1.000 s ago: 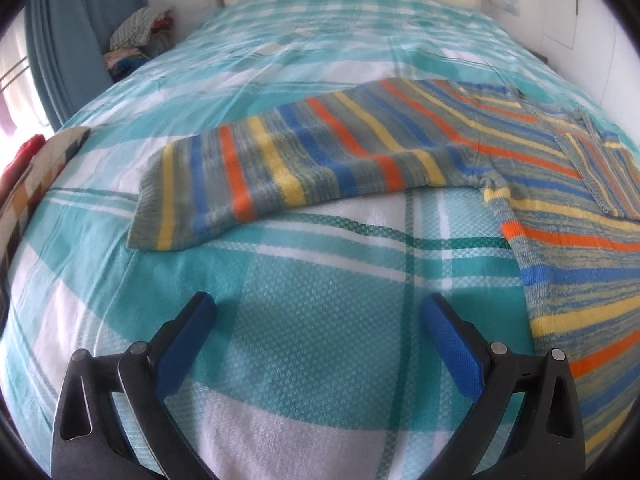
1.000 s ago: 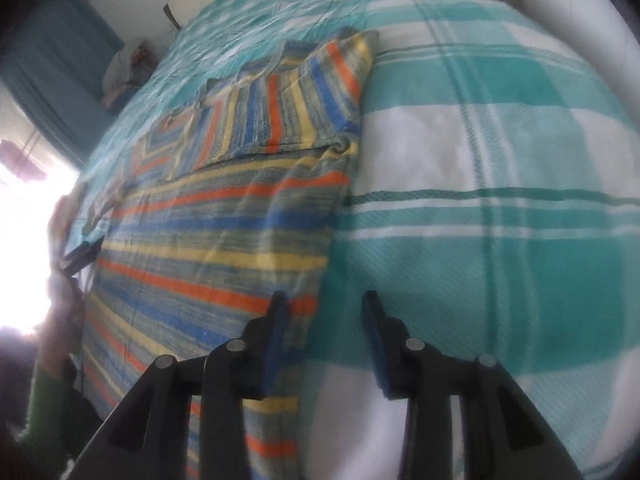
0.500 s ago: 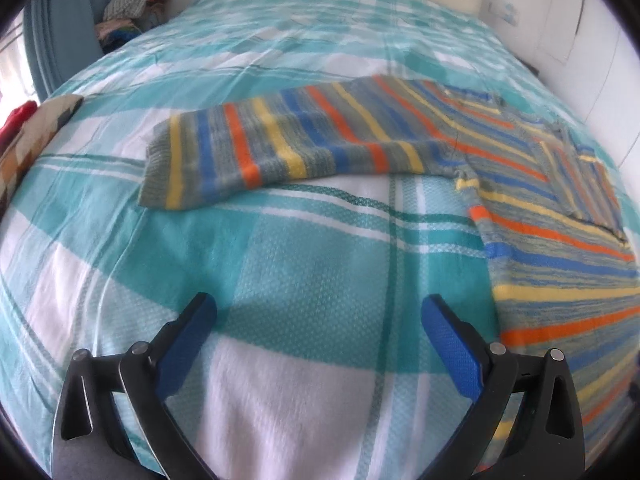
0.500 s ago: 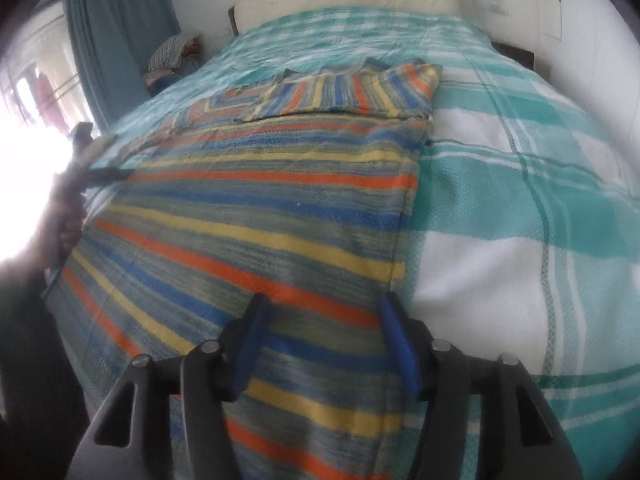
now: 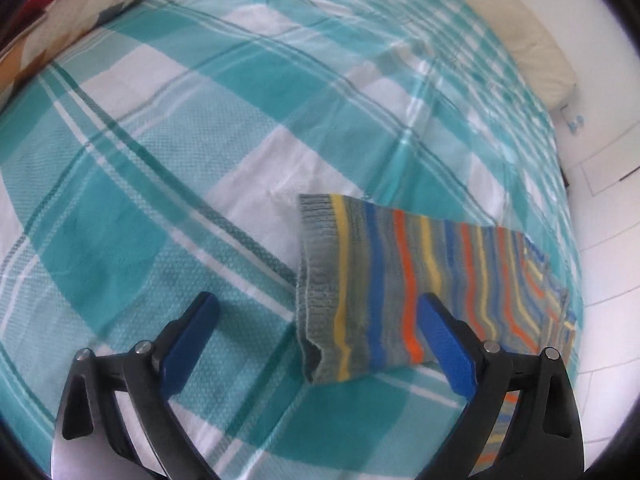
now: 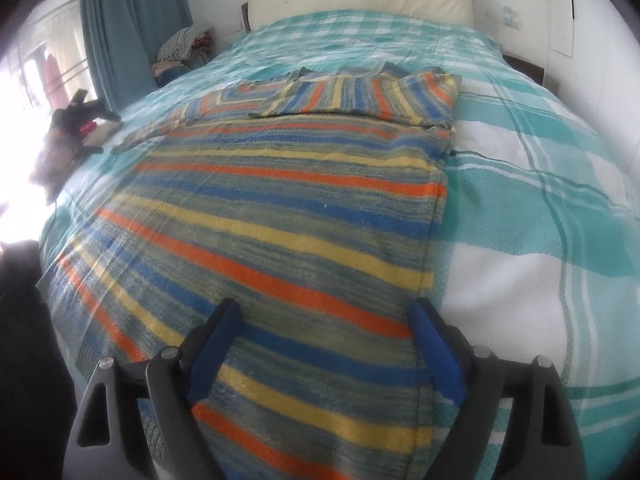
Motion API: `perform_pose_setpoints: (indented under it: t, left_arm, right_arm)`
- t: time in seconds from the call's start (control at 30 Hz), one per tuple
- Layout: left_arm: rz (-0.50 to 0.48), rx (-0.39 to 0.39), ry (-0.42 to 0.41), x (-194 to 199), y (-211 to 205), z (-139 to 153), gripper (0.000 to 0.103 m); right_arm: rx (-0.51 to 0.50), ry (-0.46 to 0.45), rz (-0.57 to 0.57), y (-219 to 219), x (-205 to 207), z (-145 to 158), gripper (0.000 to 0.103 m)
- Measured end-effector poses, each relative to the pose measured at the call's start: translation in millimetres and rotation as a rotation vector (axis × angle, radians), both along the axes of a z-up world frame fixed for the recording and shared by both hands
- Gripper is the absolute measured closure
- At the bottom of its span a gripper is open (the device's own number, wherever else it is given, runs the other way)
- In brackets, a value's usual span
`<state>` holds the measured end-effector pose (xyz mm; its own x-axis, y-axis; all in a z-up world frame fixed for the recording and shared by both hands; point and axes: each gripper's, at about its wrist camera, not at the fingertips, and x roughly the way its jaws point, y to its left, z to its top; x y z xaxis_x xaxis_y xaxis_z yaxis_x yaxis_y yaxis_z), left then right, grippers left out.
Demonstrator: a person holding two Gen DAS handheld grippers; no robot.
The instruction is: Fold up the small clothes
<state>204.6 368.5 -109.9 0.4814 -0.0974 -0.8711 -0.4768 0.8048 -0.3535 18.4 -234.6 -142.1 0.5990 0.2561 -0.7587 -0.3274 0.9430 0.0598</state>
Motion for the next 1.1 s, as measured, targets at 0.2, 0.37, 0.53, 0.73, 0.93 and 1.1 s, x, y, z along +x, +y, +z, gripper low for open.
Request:
perform_pose_setpoints:
  t: [0.2, 0.37, 0.53, 0.73, 0.93, 1.1]
  left_arm:
    - [-0.036, 0.091, 0.002, 27, -22, 0, 0.101]
    - [-0.165, 0.157, -0.147, 50, -72, 80, 0.101]
    - [-0.425, 0.202, -0.256, 88, -190, 152, 0.101]
    - [-0.639, 0.141, -0.292, 123, -335, 142, 0.091]
    - [-0.699, -0.012, -0.232, 123, -387, 96, 0.011]
    - [-0.616, 0.106, -0.221, 89, -329, 95, 0.011]
  right_arm:
    - [0.014, -0.004, -0.002, -1, -1, -1, 0.015]
    - [0.023, 0.001, -0.008, -2, -1, 0, 0.015]
    - [0.043, 0.013, -0.011, -3, 0, 0, 0.014]
    - [0.042, 0.013, -0.009, -3, -1, 1, 0.014]
    - [0.033, 0.012, -0.006, -2, -4, 1, 0.014]
    - [0.069, 0.033, -0.002, -8, -7, 5, 0.014]
